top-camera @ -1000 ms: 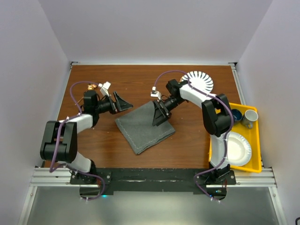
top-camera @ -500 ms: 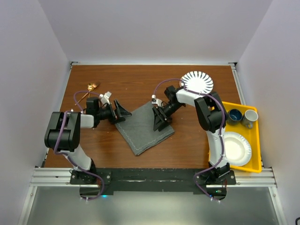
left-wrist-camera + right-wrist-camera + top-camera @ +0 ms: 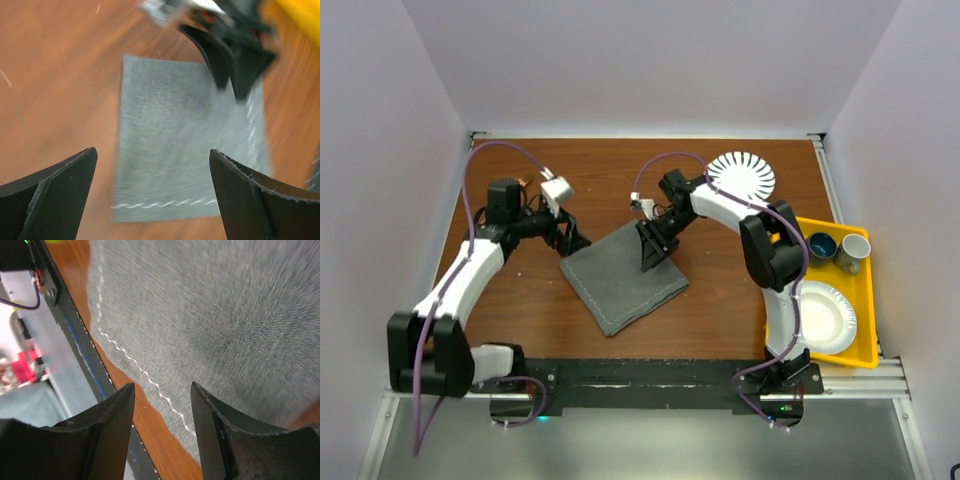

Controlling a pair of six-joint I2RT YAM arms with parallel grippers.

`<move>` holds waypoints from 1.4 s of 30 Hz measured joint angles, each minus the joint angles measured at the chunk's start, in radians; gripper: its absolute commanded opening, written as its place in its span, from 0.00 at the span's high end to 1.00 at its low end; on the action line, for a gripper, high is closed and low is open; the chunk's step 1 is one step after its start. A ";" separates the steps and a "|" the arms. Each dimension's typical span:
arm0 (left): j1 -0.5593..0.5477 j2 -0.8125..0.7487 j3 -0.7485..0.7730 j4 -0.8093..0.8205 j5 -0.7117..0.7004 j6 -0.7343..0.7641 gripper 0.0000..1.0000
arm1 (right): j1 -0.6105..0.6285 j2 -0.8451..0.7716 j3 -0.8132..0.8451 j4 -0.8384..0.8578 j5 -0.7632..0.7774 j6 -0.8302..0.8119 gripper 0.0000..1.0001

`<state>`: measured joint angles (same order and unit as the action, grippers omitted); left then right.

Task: Fold the napkin into a case and place the utensils inside
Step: Smooth out the square-folded napkin at the center of the board, then pick up the top corner of the square folded napkin from the center of the board.

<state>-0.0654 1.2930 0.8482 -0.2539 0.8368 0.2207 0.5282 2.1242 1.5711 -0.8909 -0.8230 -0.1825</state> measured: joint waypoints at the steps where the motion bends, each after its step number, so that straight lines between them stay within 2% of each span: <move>1: -0.027 -0.054 0.013 -0.060 -0.017 0.145 0.00 | 0.000 -0.024 0.002 0.009 0.010 0.008 0.48; 4: -0.118 -0.195 -0.012 -0.208 -0.035 0.493 0.07 | 0.000 -0.095 0.002 0.065 0.060 0.046 0.50; 6: -0.198 -0.274 -0.072 -0.283 -0.060 0.684 0.25 | -0.001 -0.116 0.005 0.116 0.101 0.074 0.50; 7: -0.234 -0.297 -0.100 -0.313 -0.069 0.742 0.41 | -0.001 -0.117 0.008 0.138 0.119 0.088 0.50; 8: -0.283 -0.319 -0.146 -0.354 -0.095 0.830 0.47 | -0.001 -0.110 0.010 0.157 0.137 0.099 0.50; 10: -0.376 -0.325 -0.186 -0.389 -0.116 0.897 0.58 | -0.001 -0.086 0.014 0.187 0.163 0.120 0.50; 11: -0.409 -0.327 -0.203 -0.400 -0.124 0.913 0.60 | -0.001 -0.074 0.015 0.196 0.172 0.126 0.50; 13: -0.483 -0.329 -0.239 -0.414 -0.153 0.962 0.63 | -0.001 -0.043 0.019 0.217 0.188 0.139 0.50; 17: -0.612 -0.329 -0.296 -0.409 -0.205 1.052 0.63 | -0.001 0.006 0.022 0.234 0.211 0.152 0.50; 22: -0.739 -0.258 -0.323 -0.380 -0.267 1.103 0.64 | -0.001 0.025 0.022 0.242 0.230 0.156 0.51; 26: -0.756 -0.210 -0.327 -0.345 -0.303 1.115 0.64 | -0.001 0.025 0.021 0.254 0.231 0.156 0.51; 35: -0.766 -0.209 -0.353 -0.297 -0.320 1.134 0.73 | -0.001 0.025 0.009 0.272 0.231 0.158 0.50; 41: -0.767 -0.206 -0.355 -0.252 -0.321 1.125 0.85 | -0.001 0.025 0.009 0.272 0.231 0.158 0.50; 42: -0.767 -0.206 -0.355 -0.248 -0.321 1.125 0.89 | -0.001 0.025 0.009 0.272 0.231 0.158 0.50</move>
<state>-0.8326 1.0866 0.4934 -0.5018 0.5156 1.3453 0.5270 2.1494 1.5799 -0.6193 -0.5922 -0.0250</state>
